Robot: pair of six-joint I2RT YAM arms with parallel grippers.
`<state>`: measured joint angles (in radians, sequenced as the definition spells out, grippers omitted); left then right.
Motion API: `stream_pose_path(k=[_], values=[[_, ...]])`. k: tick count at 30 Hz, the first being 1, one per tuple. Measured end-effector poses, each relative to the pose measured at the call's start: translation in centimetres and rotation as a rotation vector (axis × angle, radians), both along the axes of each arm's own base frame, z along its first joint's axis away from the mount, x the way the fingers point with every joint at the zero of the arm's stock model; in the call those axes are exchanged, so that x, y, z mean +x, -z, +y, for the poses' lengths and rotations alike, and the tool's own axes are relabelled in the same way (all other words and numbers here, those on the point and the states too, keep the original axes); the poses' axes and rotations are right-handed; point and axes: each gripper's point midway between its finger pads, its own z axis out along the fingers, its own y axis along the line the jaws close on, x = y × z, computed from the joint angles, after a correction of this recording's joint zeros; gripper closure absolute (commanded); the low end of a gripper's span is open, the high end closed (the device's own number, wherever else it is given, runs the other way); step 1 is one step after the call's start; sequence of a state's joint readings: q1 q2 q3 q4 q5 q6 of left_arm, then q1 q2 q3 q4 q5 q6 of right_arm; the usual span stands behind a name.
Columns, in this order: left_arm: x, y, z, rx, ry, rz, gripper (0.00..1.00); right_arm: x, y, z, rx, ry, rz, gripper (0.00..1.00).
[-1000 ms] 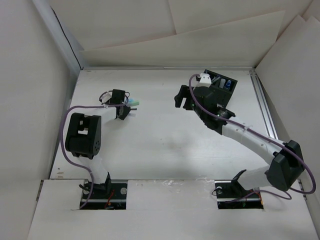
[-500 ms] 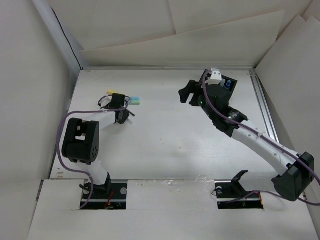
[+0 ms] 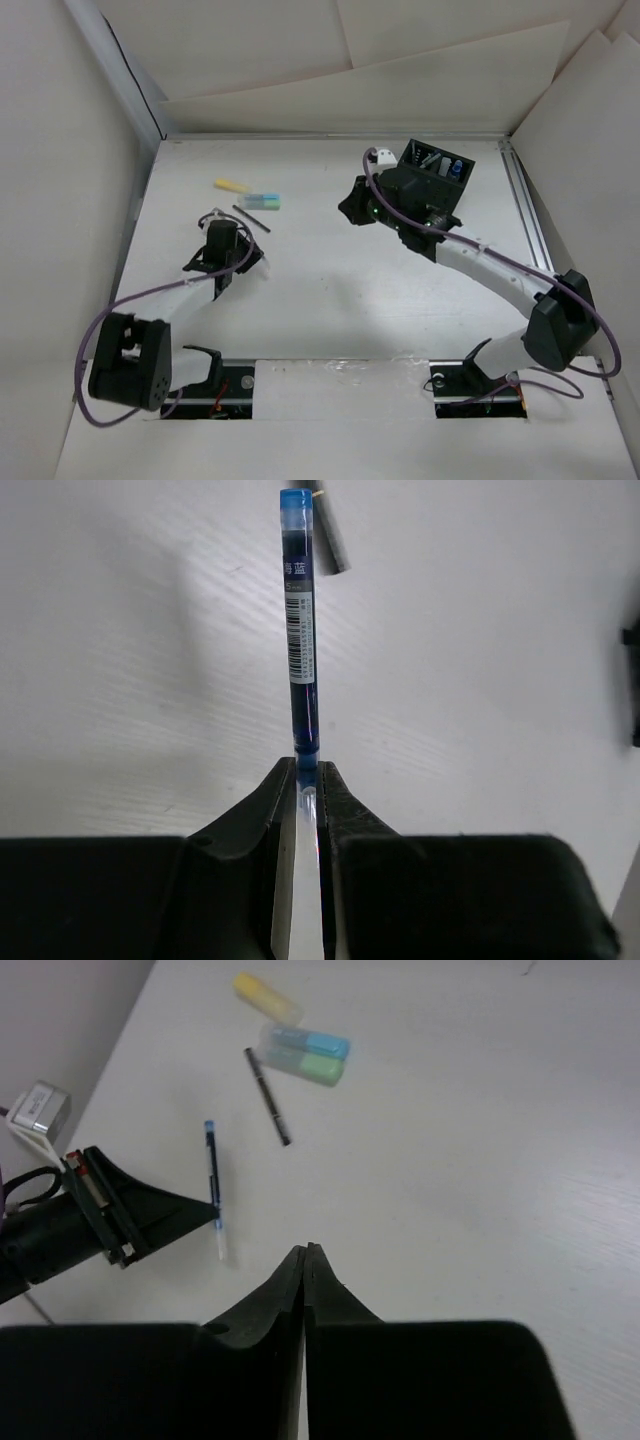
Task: Sort the stationery into containers
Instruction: Pick up the pen from the center of the board, then place the pen in the storage box.
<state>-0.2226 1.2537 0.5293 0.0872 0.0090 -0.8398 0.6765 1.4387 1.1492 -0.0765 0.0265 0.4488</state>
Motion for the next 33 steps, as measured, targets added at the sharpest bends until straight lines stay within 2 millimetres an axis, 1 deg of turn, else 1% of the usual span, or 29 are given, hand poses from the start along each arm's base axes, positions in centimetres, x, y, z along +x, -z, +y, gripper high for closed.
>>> stream_pose_path(k=[2, 3, 4, 6, 7, 8, 10, 13, 15, 20, 23, 26, 28, 31, 33], values=[[0.1, -2.1, -0.7, -0.009, 0.065, -0.099, 1.0, -0.8, 0.2, 1.4, 0.023, -0.056, 0.017, 0.98], [0.4, -3.3, -1.1, -0.013, 0.093, -0.152, 1.0, -1.2, 0.3, 2.1, 0.038, -0.086, 0.025, 0.92], [0.7, -4.4, -1.5, -0.016, 0.126, -0.202, 1.0, -1.5, 0.5, 2.9, 0.05, -0.117, 0.035, 0.68], [1.0, -6.3, -2.3, -0.02, 0.188, -0.291, 1.0, -1.8, 0.9, 4.5, 0.07, -0.164, 0.059, 0.44], [1.1, -7.0, -2.9, -0.023, 0.225, -0.331, 1.0, -2.0, 1.2, 5.3, 0.077, -0.193, 0.071, 0.3], [1.1, -7.5, -3.3, -0.024, 0.258, -0.361, 1.0, -2.1, 1.7, 6.2, 0.08, -0.219, 0.086, 0.27], [1.0, -8.1, -4.1, -0.028, 0.32, -0.403, 1.0, -2.2, 2.4, 7.9, 0.087, -0.271, 0.106, 0.24], [0.8, -8.7, -5.3, -0.043, 0.409, -0.452, 1.0, -2.3, 3.6, 10.1, 0.091, -0.331, 0.14, 0.24], [0.8, -9.2, -6.0, -0.054, 0.463, -0.485, 1.0, -2.4, 4.4, 11.0, 0.089, -0.354, 0.16, 0.24], [0.5, -9.0, -7.3, -0.076, 0.554, -0.517, 1.0, -1.7, 5.5, 12.5, 0.095, -0.367, 0.183, 0.25], [0.0, -8.6, -8.0, -0.083, 0.599, -0.514, 1.0, -1.2, 5.5, 13.1, 0.109, -0.366, 0.182, 0.29], [-0.6, -8.5, -9.1, -0.09, 0.648, -0.521, 1.0, -0.5, 5.4, 13.2, 0.127, -0.351, 0.18, 0.31], [-0.8, -8.4, -9.6, -0.093, 0.67, -0.523, 1.0, 0.1, 5.4, 13.2, 0.135, -0.34, 0.177, 0.36], [-0.9, -8.3, -9.9, -0.097, 0.687, -0.526, 1.0, 1.0, 5.7, 12.8, 0.146, -0.317, 0.183, 0.46], [-0.9, -8.1, -10.0, -0.098, 0.692, -0.524, 1.0, 1.8, 6.1, 12.4, 0.151, -0.298, 0.191, 0.69]])
